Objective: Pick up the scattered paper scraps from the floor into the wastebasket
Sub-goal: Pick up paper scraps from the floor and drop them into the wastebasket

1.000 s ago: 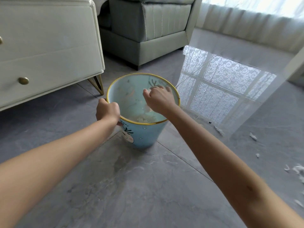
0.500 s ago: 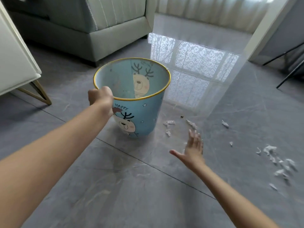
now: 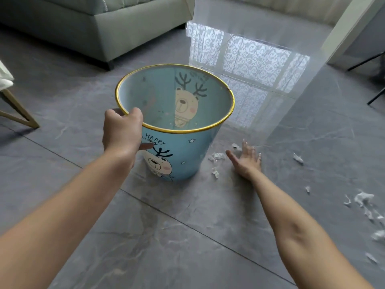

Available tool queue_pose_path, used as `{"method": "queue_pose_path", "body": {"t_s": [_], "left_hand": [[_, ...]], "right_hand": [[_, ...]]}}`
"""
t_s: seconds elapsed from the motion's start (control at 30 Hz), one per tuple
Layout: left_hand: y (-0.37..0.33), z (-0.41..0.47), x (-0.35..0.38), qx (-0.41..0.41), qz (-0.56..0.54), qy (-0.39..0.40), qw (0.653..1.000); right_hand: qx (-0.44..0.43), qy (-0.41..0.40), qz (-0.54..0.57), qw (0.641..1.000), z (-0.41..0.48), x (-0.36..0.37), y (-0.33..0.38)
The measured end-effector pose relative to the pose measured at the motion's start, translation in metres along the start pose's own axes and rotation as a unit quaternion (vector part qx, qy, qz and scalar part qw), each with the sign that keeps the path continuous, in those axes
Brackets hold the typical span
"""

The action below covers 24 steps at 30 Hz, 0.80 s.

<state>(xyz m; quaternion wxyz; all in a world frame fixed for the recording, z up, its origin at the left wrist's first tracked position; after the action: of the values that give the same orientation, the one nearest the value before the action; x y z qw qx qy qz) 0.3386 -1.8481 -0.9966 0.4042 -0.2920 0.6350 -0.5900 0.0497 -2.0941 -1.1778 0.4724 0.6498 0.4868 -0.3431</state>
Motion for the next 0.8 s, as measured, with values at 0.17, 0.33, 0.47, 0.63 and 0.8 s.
{"method": "queue_pose_path", "body": {"t_s": [0.17, 0.33, 0.47, 0.63, 0.8], "left_hand": [[0.002, 0.002, 0.003, 0.011, 0.001, 0.0, 1.0], [0.0, 0.003, 0.004, 0.024, 0.025, 0.003, 0.999], [-0.002, 0.002, 0.004, 0.03, 0.037, 0.0, 0.999], [-0.004, 0.002, 0.004, 0.033, 0.048, 0.007, 0.998], [-0.001, 0.003, 0.0, 0.019, 0.046, 0.021, 0.999]], "right_hand": [[-0.068, 0.001, 0.039, 0.997, 0.006, 0.005, 0.032], [-0.236, -0.007, -0.057, 0.97, -0.042, 0.03, 0.065], [-0.309, -0.102, -0.11, 0.939, -0.066, 0.034, 0.07], [-0.353, -0.221, -0.136, 0.899, -0.078, 0.019, 0.078], [-0.239, -0.178, -0.088, 0.95, -0.063, 0.018, 0.056]]}}
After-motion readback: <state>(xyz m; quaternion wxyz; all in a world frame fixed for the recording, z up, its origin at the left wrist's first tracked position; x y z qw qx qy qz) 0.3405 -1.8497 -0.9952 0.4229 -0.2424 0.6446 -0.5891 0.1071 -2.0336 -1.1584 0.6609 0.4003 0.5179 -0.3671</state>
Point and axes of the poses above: each hand's wrist, its own z-axis towards the middle knuckle, its own x-axis out of the palm, y = z × x, the point moved 9 cm from there along z, towards the middle knuckle, and after that the axes turned 14 degrees about x, right-handed, at the moved point
